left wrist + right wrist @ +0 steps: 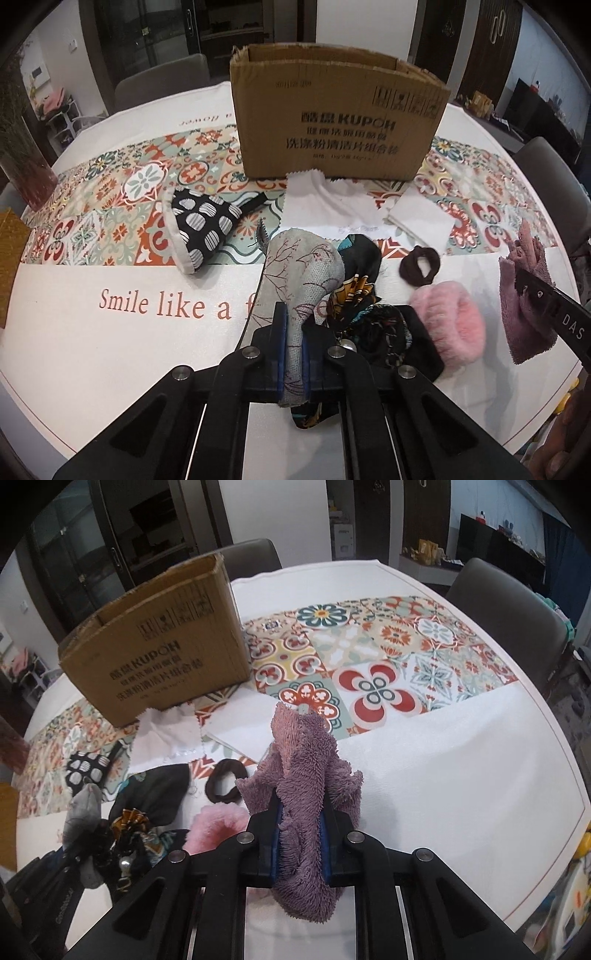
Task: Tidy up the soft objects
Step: 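Carry the grey pouch and mauve sock over the cardboard box with both tools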
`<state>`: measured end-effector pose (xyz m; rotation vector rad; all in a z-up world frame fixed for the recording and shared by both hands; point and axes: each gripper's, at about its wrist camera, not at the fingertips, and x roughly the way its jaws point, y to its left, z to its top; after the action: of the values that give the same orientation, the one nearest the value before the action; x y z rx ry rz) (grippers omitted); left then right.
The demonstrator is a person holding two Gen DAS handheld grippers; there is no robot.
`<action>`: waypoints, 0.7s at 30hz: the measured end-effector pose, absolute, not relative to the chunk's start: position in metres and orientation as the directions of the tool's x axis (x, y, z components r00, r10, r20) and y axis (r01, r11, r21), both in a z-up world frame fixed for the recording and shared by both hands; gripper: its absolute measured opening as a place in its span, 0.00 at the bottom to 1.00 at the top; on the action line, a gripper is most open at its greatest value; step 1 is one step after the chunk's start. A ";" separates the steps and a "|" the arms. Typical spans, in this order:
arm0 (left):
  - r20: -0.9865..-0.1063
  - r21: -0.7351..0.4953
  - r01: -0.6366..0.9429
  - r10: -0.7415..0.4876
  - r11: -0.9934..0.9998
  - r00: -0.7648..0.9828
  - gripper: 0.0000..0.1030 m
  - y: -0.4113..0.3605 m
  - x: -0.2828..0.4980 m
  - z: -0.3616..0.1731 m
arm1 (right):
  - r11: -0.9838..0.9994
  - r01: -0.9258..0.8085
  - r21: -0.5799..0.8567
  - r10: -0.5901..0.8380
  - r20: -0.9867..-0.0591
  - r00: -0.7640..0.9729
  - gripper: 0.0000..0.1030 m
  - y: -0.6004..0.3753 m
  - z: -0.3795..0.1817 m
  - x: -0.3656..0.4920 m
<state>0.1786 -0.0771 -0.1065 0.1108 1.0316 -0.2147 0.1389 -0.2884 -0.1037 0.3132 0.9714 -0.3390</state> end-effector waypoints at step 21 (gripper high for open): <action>-0.783 -0.013 0.186 -0.126 0.983 0.609 0.08 -0.053 0.140 -0.035 | 0.931 0.331 0.156 -0.102 -0.758 0.644 0.17 -0.264 -0.037 0.106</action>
<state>0.1403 -0.0528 -0.0350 0.0717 0.8983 -0.1800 0.1065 -0.2636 -0.0368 0.2934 0.8381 -0.2506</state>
